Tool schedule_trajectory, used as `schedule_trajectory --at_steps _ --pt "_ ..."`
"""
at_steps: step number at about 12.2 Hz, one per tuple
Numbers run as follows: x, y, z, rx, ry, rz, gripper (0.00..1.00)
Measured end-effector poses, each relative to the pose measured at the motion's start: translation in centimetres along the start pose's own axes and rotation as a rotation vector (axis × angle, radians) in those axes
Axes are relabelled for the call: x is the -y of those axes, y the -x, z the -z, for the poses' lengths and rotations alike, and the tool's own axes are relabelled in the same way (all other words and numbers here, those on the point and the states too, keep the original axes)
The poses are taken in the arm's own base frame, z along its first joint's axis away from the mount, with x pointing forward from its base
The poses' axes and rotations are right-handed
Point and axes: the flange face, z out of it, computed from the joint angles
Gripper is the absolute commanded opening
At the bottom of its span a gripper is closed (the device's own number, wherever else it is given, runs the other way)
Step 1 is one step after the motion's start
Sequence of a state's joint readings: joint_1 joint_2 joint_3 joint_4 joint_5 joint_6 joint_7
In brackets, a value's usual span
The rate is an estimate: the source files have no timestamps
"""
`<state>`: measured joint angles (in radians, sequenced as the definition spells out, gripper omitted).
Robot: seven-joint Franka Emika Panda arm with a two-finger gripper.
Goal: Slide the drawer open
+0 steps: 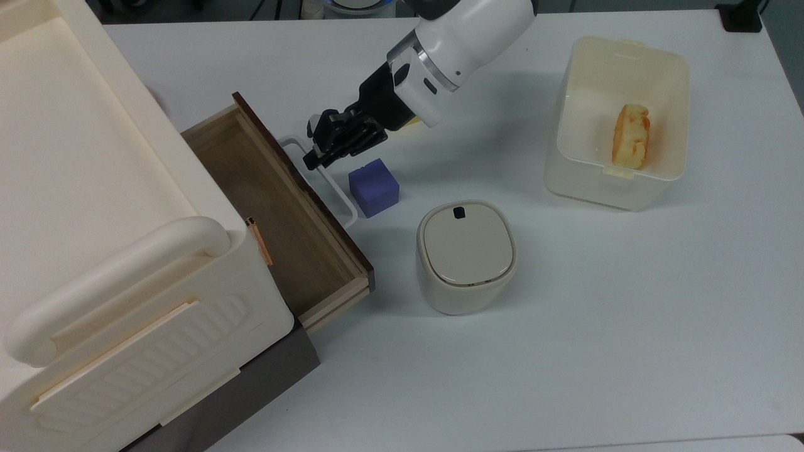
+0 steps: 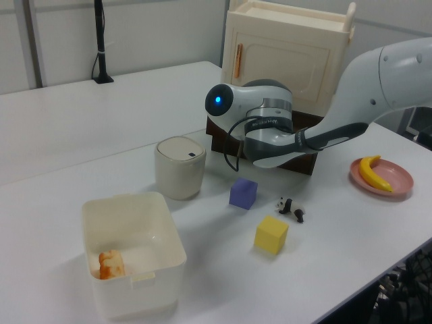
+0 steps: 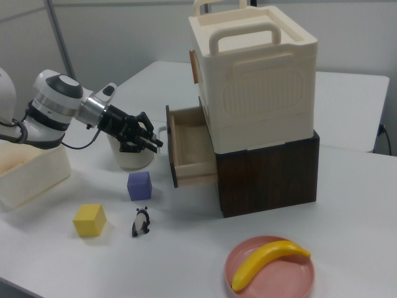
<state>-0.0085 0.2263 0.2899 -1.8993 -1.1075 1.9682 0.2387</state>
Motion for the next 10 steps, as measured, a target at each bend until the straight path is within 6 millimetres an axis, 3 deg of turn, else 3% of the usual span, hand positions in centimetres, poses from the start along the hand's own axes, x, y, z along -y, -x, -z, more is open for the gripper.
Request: schedule_trajectory --at_steps 1,10 --pt "0.0 -0.3 0.9 -0.016 0.003 0.001 1.00" --pt "-0.9 -0.5 2.5 -0.032 -0.033 -0.037 1.00"
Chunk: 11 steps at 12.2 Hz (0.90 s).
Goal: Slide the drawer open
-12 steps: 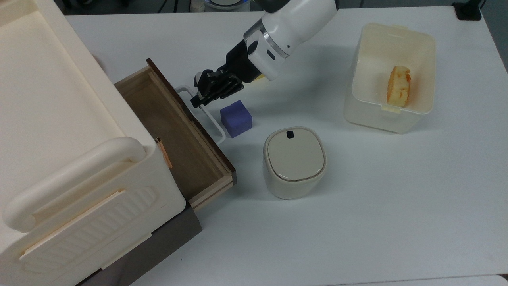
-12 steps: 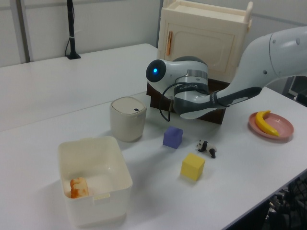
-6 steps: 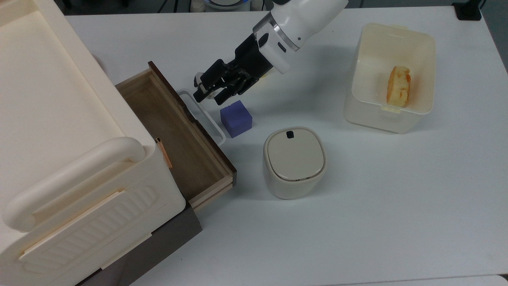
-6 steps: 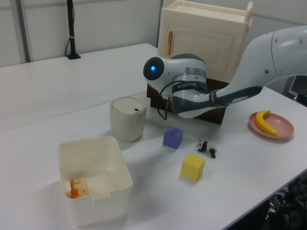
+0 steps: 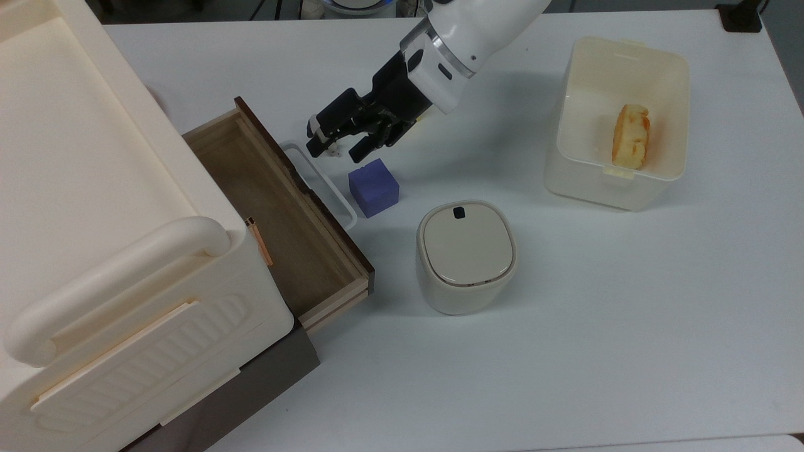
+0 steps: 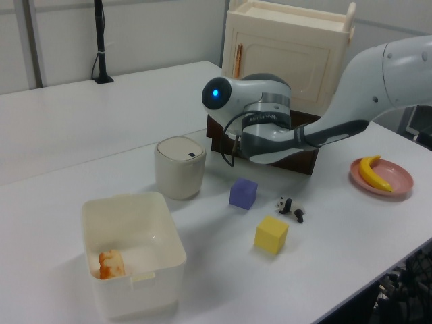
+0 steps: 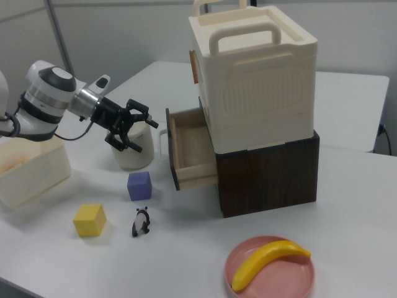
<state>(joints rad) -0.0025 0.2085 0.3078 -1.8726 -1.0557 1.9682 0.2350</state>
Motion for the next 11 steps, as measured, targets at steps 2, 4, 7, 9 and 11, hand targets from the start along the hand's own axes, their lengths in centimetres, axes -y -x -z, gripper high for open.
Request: schedule_trajectory --at_steps 2,4,7,9,11 --pt "-0.2 -0.5 2.4 0.015 -0.077 -0.052 1.00" --pt "1.5 -0.7 7.4 0.062 -0.150 -0.055 1.00" --pt "4.6 -0.3 11.5 0.093 -0.284 -0.102 1.00" --pt "4.9 -0.1 12.1 0.119 -0.342 -0.204 1.00" --pt "4.7 0.1 11.8 0.156 -0.387 -0.297 1.00"
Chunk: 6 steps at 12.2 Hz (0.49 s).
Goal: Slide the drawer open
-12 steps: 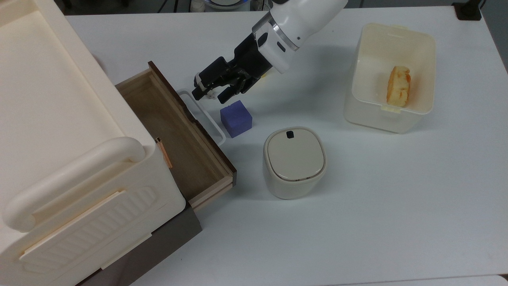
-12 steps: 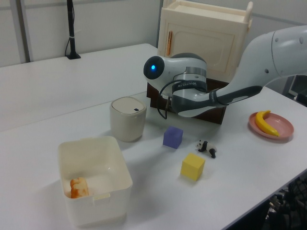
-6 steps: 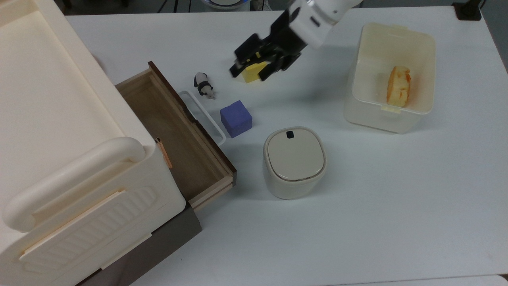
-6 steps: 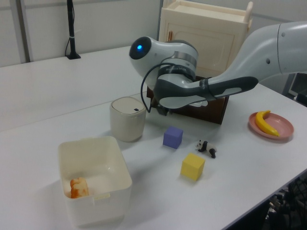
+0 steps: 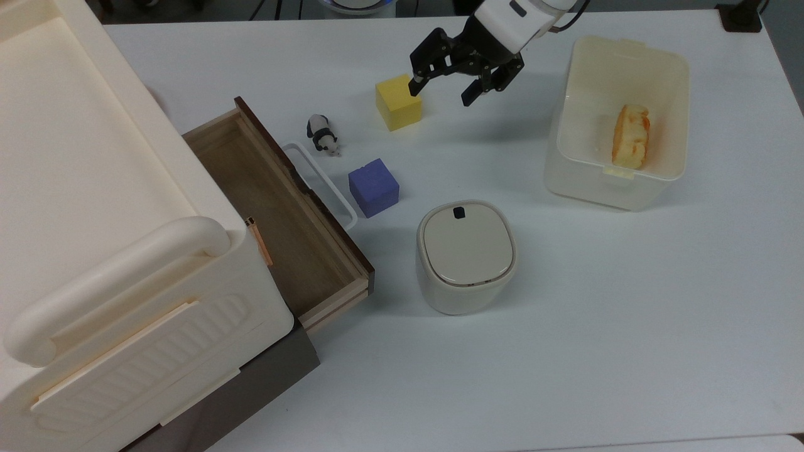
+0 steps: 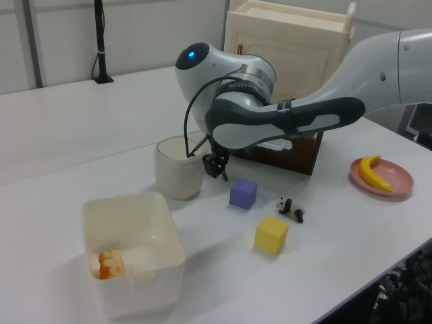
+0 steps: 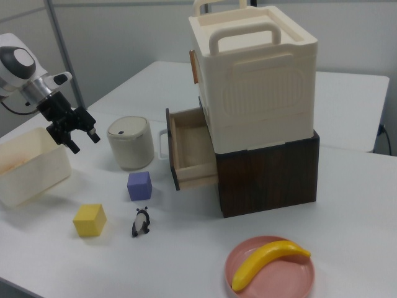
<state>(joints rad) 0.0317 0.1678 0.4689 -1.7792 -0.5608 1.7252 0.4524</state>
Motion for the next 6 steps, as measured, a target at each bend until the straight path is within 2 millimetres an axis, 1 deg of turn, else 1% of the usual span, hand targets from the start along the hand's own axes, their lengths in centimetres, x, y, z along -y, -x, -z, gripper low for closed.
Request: schedule_trajectory --at_steps 1,2,3,4,5,6 --pt "-0.8 0.0 0.1 0.017 -0.039 -0.040 1.00" --pt "-2.3 -0.1 0.9 0.030 -0.106 -0.097 1.00" --pt "-4.7 0.0 2.1 0.038 -0.184 -0.170 1.00" --pt "-7.6 0.2 3.2 0.040 -0.247 -0.244 1.00" --pt "-9.9 0.3 3.7 0.041 -0.285 -0.296 1.00" --pt "-13.6 0.5 4.0 0.038 -0.335 -0.370 1.00"
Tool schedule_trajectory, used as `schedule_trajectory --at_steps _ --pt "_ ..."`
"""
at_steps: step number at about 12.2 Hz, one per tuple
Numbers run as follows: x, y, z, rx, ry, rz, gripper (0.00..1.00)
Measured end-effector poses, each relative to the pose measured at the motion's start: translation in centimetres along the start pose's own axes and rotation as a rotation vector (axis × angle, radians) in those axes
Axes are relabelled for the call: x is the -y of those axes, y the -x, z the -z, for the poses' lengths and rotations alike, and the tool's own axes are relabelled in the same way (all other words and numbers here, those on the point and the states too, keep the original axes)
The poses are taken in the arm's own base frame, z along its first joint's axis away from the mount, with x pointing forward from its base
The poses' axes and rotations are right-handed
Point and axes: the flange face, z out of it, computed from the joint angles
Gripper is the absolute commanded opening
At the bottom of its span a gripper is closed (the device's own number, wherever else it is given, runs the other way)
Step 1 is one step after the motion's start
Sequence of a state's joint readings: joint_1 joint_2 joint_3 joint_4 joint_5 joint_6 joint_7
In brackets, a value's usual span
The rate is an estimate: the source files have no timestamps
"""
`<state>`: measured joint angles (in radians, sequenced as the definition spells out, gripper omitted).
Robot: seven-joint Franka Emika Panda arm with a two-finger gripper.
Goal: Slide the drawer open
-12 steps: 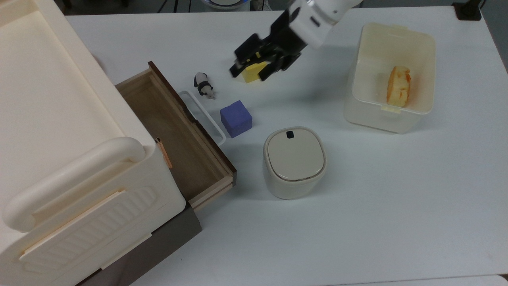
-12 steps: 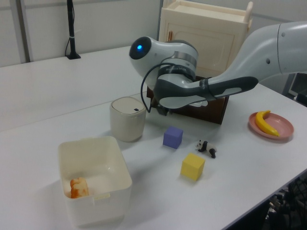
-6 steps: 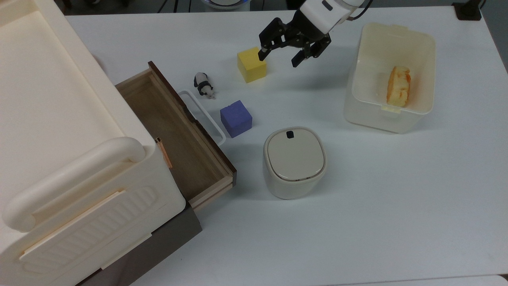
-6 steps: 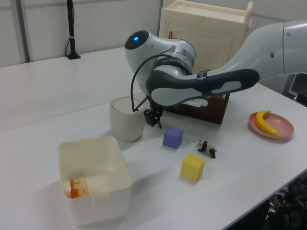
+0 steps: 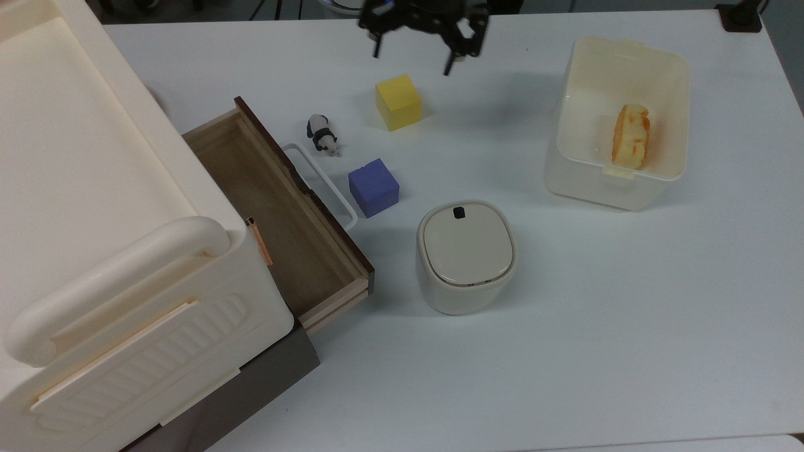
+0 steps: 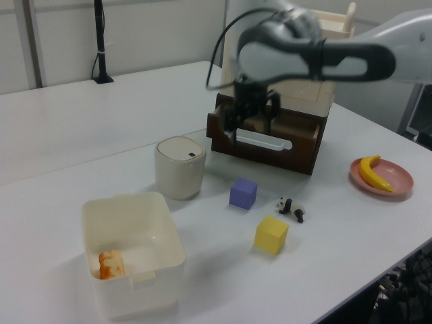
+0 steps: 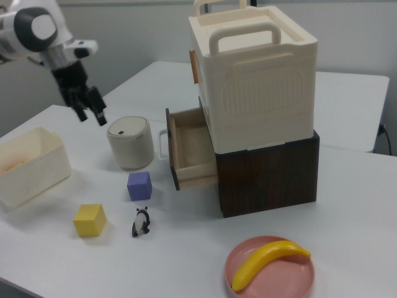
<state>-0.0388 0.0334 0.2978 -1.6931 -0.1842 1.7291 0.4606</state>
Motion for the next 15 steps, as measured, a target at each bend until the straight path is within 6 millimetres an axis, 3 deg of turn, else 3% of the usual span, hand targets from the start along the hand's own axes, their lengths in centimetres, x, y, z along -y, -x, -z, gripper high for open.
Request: schedule_trajectory --at_steps 2,5,9,15 --pt "-4.2 -1.5 2.1 -0.021 -0.061 -0.004 1.00" --pt "-6.9 -2.2 3.3 -0.032 -0.115 0.089 1.00" --pt "-6.7 -2.2 3.0 -0.038 -0.112 0.282 1.00" --pt "-6.3 -2.2 2.8 -0.034 -0.112 0.295 1.00"
